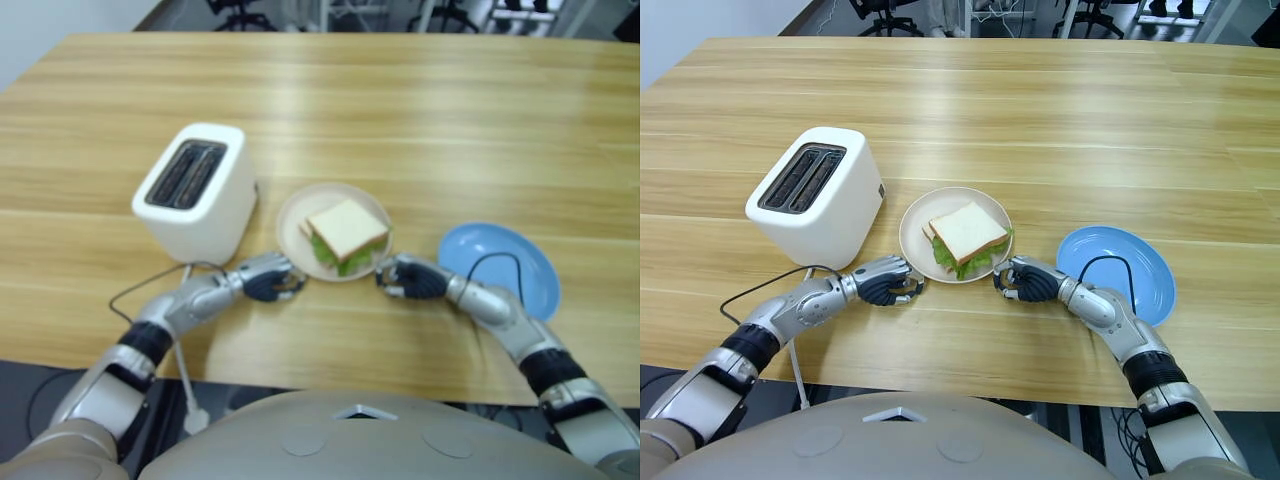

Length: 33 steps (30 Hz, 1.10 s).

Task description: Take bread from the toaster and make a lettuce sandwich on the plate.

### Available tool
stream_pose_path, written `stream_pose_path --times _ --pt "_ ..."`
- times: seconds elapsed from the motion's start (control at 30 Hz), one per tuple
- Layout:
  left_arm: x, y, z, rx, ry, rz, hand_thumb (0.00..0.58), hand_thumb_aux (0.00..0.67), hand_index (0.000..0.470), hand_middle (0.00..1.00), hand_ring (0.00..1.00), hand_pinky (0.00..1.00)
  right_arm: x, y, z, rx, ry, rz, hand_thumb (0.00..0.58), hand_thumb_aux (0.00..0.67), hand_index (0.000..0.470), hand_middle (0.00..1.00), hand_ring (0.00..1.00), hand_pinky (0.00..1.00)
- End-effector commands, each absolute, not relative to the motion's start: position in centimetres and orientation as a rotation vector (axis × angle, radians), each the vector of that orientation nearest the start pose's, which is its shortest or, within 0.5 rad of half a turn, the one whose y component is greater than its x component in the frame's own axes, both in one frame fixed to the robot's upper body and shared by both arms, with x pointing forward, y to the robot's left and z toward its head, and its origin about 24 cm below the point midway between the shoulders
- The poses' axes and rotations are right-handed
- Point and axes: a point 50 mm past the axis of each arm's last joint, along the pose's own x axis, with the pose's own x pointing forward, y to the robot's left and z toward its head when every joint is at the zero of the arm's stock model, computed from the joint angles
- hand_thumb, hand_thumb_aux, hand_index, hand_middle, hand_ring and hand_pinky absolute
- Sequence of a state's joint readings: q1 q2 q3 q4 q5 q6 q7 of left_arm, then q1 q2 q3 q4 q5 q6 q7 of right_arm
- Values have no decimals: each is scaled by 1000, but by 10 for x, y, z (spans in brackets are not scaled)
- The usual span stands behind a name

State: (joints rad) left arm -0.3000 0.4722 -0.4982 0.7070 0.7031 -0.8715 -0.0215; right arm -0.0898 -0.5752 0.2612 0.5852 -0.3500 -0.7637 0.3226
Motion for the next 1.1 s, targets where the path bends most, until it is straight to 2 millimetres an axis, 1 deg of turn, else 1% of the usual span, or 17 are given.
stream_pose_path --times 0.03,0.17,0.23,0.27,0.3,0.33,0.37,0.4,0.43,0.53,0.6,0.7,0.73,0.77,0.87,0.97,1.1 --pt "254 136 -16 1044 -316 -990 580 670 460 1000 1000 1000 219 -212 -25 -867 49 816 580 670 460 1000 1000 1000" --pt "259 133 -11 1010 -358 -977 580 670 460 1000 1000 1000 225 -216 -16 -853 -4 764 580 670 460 1000 1000 1000" --pt "259 133 -5 973 -393 -957 580 670 460 1000 1000 1000 226 -220 -7 -819 -53 721 580 670 460 1000 1000 1000" --pt "259 135 -2 960 -413 -947 580 670 460 1000 1000 1000 225 -223 -2 -795 -81 699 580 670 460 945 945 945" --pt "258 137 2 952 -432 -939 580 670 460 1000 1000 1000 225 -226 4 -777 -106 677 441 342 235 329 329 329" --pt "257 141 6 933 -446 -921 580 670 460 651 651 651 224 -230 11 -757 -131 654 0 0 0 0 0 0" --pt "256 144 12 911 -465 -897 580 670 460 651 651 651 223 -233 18 -742 -157 628 0 0 0 0 0 0" --pt "254 148 18 883 -487 -868 579 649 446 71 71 71 222 -237 26 -720 -191 593 0 0 0 0 0 0" --pt "252 152 25 860 -507 -840 0 0 0 0 0 0 221 -241 34 -700 -230 557 0 0 0 0 0 0" --pt "243 158 51 780 -601 -738 0 0 0 0 0 0 221 -245 64 -631 -396 417 0 0 0 0 0 0" --pt "238 159 75 706 -696 -626 0 0 0 0 0 0 222 -242 89 -568 -550 318 0 0 0 0 0 0" --pt "236 162 116 587 -859 -403 0 0 0 0 0 0 221 -231 118 -497 -740 223 0 0 0 0 0 0" --pt "235 163 125 561 -894 -349 0 0 0 0 0 0 221 -228 123 -487 -779 209 0 0 0 0 0 0" --pt "234 163 140 501 -961 -270 0 0 0 0 0 0 220 -223 132 -477 -845 176 0 0 0 0 0 0" --pt "226 162 175 363 -1118 -115 0 0 0 0 0 0 218 -209 150 -425 -998 127 0 0 0 0 0 0" --pt "222 159 193 289 -1187 -35 0 0 0 0 0 0 216 -203 163 -374 -1101 77 0 0 0 0 0 0" --pt "219 155 198 285 -1208 -27 0 0 0 0 0 0 214 -197 175 -352 -1182 42 0 0 0 0 0 0"
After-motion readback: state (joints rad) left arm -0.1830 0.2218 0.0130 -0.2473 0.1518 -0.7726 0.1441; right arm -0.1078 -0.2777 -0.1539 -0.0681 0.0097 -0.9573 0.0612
